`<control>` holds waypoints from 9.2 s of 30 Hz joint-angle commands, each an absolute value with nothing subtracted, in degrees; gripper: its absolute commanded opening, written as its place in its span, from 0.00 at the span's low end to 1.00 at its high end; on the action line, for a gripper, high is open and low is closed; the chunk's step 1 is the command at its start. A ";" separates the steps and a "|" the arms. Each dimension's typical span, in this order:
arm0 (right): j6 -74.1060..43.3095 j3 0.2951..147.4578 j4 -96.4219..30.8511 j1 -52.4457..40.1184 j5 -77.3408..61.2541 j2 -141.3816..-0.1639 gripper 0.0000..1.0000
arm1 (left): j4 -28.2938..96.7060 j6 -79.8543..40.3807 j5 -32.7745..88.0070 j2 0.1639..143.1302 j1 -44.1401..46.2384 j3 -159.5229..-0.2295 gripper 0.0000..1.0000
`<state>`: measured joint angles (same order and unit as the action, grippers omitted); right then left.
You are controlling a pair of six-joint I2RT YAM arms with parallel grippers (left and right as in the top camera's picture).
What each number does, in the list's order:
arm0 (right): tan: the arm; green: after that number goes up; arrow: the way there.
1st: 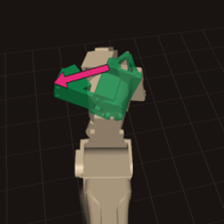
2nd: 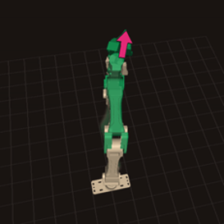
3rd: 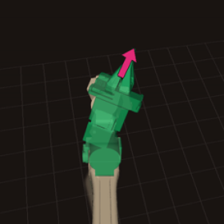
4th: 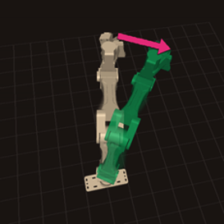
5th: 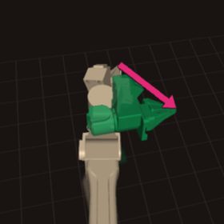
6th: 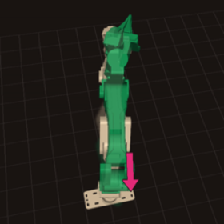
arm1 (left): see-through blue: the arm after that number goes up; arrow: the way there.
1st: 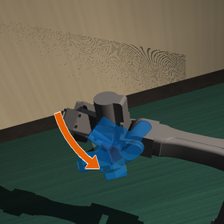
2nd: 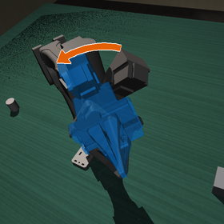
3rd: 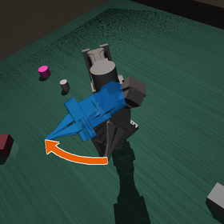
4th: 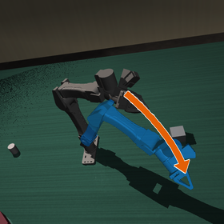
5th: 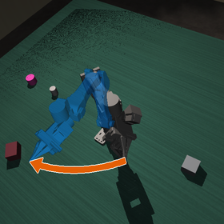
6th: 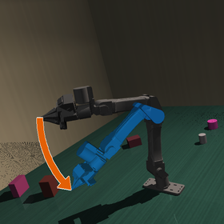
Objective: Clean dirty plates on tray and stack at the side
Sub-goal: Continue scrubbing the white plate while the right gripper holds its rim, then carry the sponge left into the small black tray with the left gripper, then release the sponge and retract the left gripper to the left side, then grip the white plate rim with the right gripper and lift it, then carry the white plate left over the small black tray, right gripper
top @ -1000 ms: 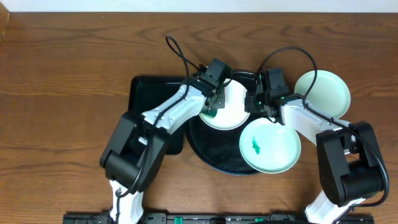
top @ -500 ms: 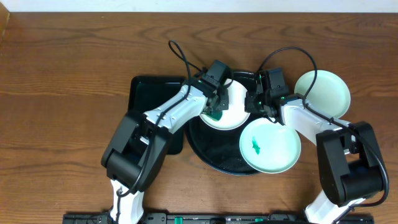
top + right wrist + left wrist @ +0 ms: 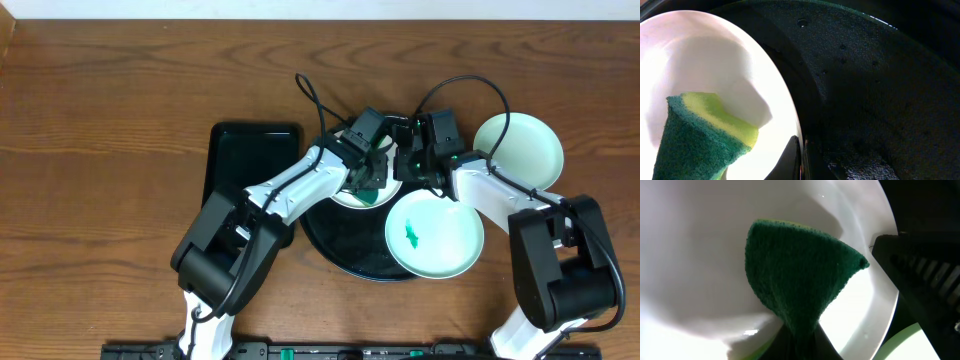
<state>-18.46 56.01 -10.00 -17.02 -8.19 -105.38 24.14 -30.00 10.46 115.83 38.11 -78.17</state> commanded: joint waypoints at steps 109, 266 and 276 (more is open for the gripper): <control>-18.39 55.77 -9.65 -17.34 -9.28 -105.89 0.08 | 33.15 -20.86 1.02 87.07 -8.91 -65.49 0.52; -21.19 78.96 -13.21 -37.76 8.69 -107.24 0.01 | 35.07 -20.86 0.99 87.07 -8.93 -65.21 0.81; -16.58 78.96 -8.21 -42.13 15.68 -108.47 0.01 | 35.07 -20.86 0.99 87.07 -8.93 -65.21 0.81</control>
<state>-19.11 77.91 -9.10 -41.06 12.27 -107.77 34.89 -20.97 1.17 87.37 -8.88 -64.38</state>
